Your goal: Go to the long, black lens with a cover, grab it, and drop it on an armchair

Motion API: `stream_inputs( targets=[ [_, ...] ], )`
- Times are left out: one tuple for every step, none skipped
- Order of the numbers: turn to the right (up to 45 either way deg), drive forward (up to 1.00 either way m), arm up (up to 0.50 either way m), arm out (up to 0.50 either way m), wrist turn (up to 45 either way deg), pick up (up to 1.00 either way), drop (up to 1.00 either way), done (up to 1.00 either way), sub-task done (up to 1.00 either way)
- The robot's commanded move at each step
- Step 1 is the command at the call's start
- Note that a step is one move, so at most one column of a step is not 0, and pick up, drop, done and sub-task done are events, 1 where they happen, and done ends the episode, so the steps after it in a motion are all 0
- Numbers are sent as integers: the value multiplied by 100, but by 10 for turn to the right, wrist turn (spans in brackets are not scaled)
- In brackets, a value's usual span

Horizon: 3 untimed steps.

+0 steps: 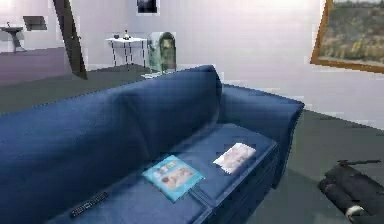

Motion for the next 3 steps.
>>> stream_inputs(
  targets=[
    [450, 0, 0, 0, 0, 0, 0, 0, 0],
    [450, 0, 0, 0, 0, 0, 0, 0, 0],
    [420, 0, 0, 0, 0, 0, 0, 0, 0]
  ],
)
